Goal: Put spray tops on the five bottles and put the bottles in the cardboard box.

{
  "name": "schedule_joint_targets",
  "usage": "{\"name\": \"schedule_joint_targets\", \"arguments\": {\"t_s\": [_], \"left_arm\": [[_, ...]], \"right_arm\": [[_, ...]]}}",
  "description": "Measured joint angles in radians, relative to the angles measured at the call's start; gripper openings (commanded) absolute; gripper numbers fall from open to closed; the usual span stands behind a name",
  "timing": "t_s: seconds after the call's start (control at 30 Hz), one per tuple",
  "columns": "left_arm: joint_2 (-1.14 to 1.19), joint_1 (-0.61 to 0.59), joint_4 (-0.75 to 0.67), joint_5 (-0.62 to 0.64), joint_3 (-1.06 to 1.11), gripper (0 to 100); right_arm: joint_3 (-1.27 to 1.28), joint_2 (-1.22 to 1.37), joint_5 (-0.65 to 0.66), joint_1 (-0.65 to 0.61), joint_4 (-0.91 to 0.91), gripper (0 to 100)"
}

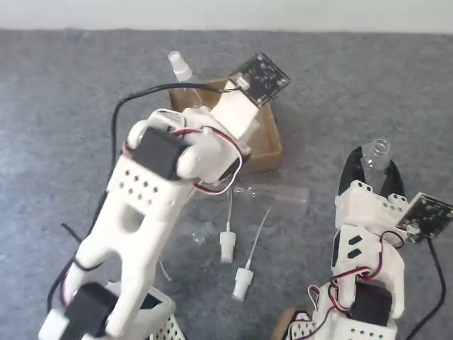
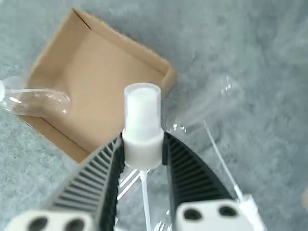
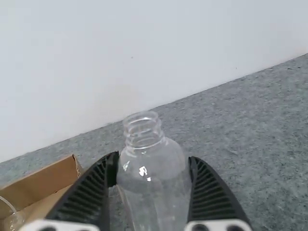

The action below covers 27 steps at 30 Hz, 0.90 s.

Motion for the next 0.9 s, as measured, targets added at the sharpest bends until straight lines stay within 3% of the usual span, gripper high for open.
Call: {"name": "schedule_joint_targets", "arguments": {"t_s": [0.5, 0.7, 0.9], "left_arm": [[-0.241, 0.0, -0.015, 0.133, 0.0, 1], [-0.27, 0.0, -0.021, 0.14, 0.0, 1], [-0.354, -0.063, -0.132, 0.198, 0.078, 1]], "right_arm": [[0.018, 0.0, 0.002, -0.184, 0.0, 3.5], [0.044, 0.002, 0.08, -0.313, 0.0, 3.4], [0.046, 0.0, 0.098, -0.41, 0.0, 3.4]]}}
